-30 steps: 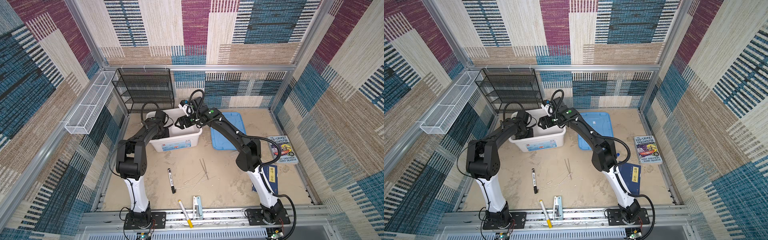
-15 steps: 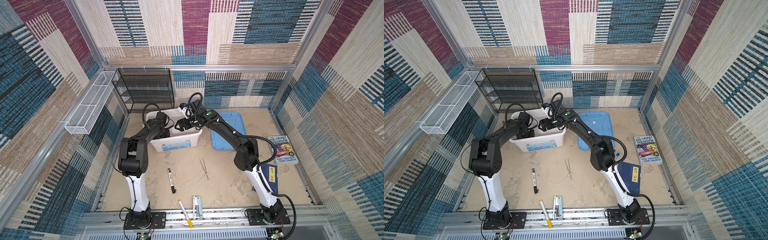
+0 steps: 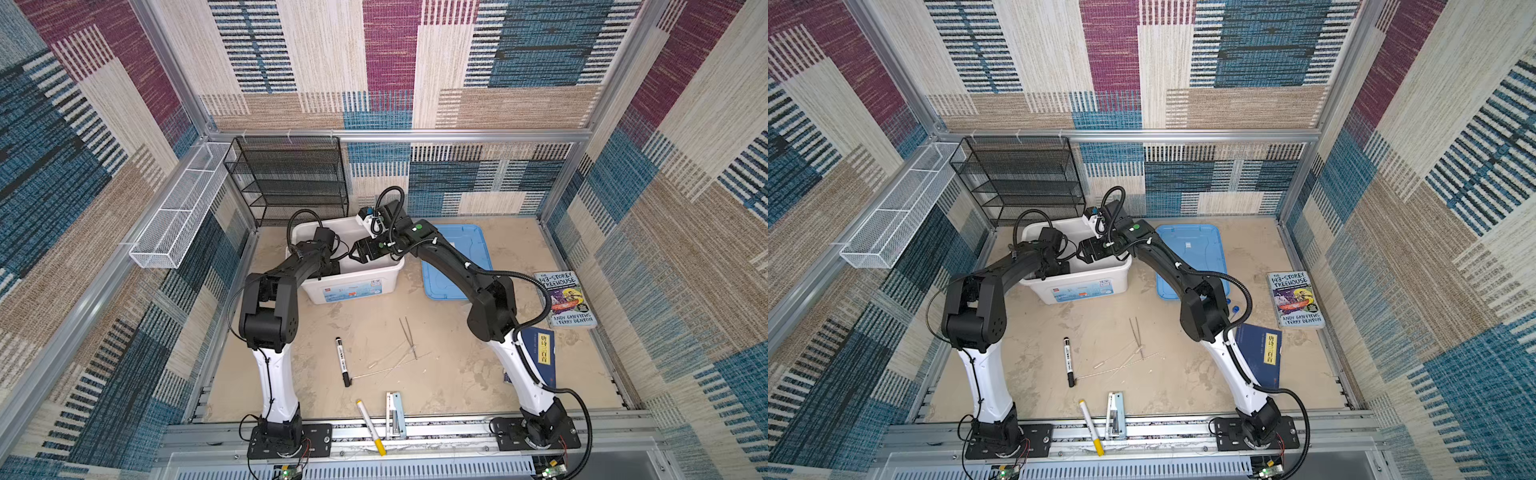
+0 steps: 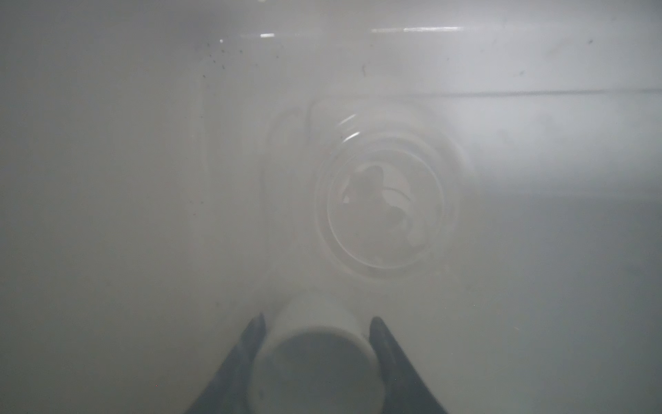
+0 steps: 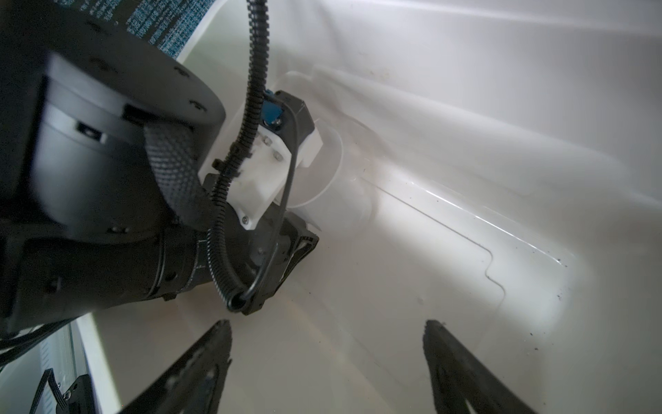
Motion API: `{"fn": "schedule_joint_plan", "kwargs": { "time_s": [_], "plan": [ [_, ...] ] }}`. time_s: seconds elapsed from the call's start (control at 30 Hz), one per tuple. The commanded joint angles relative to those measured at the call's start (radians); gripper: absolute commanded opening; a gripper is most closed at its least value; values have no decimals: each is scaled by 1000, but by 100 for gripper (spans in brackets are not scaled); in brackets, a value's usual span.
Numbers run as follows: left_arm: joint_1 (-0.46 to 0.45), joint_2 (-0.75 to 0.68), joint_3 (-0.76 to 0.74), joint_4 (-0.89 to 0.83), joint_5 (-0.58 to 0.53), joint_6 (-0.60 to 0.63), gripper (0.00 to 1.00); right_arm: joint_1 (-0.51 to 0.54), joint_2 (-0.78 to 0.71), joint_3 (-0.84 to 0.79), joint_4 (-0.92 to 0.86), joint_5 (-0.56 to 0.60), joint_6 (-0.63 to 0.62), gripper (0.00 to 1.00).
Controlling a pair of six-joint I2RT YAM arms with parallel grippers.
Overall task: Organize the chemistry lab equipment
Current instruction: 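Lower the white cup into the bin and open the left gripper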
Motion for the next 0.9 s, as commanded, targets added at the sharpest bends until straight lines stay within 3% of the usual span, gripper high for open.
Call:
{"fn": "schedule_joint_plan", "kwargs": {
  "time_s": [0.0, 0.13, 0.47, 0.87],
  "plan": [
    [1, 25, -3, -2, 30, -5, 43, 1, 3, 3, 27, 10, -11, 86],
    [1, 15, 0, -7, 22, -5, 52, 1, 0, 2, 24, 17, -16, 86],
    [1, 17, 13, -22, 34, -11, 54, 1, -14, 7, 21, 37, -24, 86],
    [1, -123, 24, -34, 47, -15, 72, 1, -83, 4, 23, 68, -18, 87]
  ]
}}
